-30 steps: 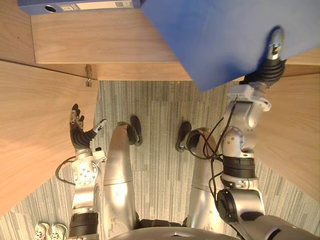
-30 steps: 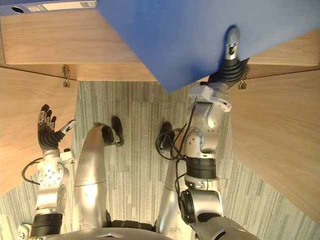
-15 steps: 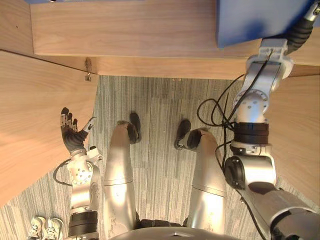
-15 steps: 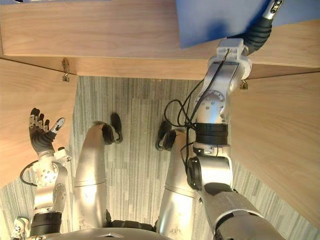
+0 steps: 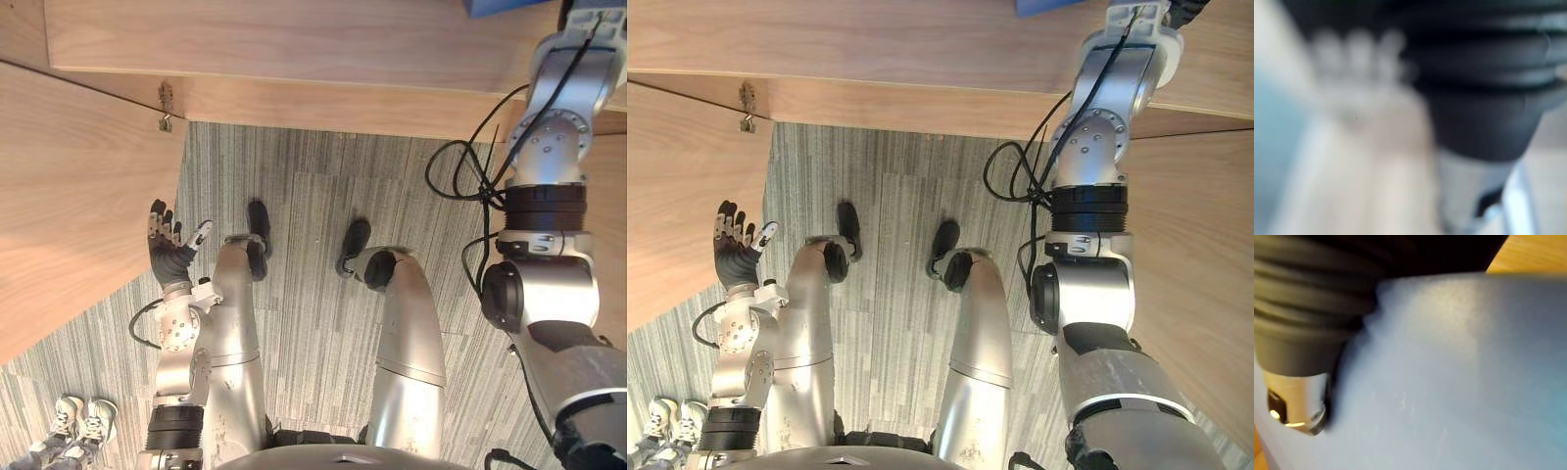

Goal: Walk over to the cabinet, pick up the folder, carry it to the office cabinet, place the folder inside the office cabinet, then close the office cabinet door

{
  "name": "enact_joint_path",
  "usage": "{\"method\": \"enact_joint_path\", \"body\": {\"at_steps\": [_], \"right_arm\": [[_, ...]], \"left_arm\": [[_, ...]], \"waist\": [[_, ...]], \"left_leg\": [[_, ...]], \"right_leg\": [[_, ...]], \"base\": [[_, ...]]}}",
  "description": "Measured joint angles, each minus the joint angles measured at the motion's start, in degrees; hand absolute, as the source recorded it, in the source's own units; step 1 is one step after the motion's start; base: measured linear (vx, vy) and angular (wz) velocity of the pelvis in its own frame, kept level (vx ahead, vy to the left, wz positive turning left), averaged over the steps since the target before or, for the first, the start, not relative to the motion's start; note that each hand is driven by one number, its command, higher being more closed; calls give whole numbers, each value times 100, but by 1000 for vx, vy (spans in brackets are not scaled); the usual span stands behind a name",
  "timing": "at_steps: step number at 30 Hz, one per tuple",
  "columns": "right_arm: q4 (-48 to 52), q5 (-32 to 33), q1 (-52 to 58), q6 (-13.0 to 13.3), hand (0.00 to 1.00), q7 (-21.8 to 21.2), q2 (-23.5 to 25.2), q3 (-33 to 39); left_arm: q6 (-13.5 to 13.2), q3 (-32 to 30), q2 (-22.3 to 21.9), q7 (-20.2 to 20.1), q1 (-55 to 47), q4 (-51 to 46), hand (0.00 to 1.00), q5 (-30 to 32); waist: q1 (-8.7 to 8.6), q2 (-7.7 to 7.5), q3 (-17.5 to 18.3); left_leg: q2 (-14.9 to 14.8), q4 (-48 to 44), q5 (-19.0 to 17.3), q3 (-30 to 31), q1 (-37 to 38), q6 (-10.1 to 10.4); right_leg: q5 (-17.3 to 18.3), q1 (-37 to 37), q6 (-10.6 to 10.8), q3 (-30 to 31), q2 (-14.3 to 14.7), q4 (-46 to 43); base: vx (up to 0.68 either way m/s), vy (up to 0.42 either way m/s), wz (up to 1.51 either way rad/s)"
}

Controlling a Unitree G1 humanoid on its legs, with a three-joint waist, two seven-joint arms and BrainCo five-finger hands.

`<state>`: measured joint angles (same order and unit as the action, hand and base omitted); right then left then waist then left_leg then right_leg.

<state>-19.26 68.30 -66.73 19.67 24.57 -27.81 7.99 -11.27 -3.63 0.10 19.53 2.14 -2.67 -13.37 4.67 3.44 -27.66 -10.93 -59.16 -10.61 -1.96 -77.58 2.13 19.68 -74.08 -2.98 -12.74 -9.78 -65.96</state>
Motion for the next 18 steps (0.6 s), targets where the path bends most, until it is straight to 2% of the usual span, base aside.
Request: {"method": "enact_joint_path", "body": {"at_steps": [4, 8, 10, 13, 18], "right_arm": [[17, 2, -156, 72, 0, 121, 0, 0], [42, -6, -172, 134, 0, 115, -20, -3], [37, -4, -172, 136, 0, 104, -100, -106], [63, -7, -173, 146, 0, 35, -124, -351], [102, -30, -60, 144, 0, 29, -23, -328]], "left_arm": [[0, 27, 1, 0, 65, -16, 0, 2], [-7, 27, -5, 1, 63, 6, 0, 1], [-68, 7, -2, 4, 196, 550, 0, 13], [40, -36, -4, 75, 730, 1292, 0, 16], [99, -37, -1, 157, 1045, 1357, 0, 20]], "waist": [[-1, 0, 0], [3, -4, 2], [-3, -25, 18], [-45, -28, 19], [-94, -30, 20]], "left_leg": [[0, 221, 201, 1, 1, 1], [0, 273, 240, 2, 1, 11], [-6, 325, 262, -2, 7, 15], [-35, 324, 286, -10, 11, 8], [-71, 344, 295, -27, 115, -7]], "right_leg": [[-121, 0, -20, -69, 1, 184], [-168, 5, -27, -84, 4, 239], [-218, 14, -7, -87, 21, 310], [-290, 44, -46, -93, 45, 360], [-344, 169, -8, -88, 90, 470]], "base": [[-17, 3, 2], [-6, 27, 0], [-2, 23, -1], [-6, 50, -5], [-17, 43, -6]]}}
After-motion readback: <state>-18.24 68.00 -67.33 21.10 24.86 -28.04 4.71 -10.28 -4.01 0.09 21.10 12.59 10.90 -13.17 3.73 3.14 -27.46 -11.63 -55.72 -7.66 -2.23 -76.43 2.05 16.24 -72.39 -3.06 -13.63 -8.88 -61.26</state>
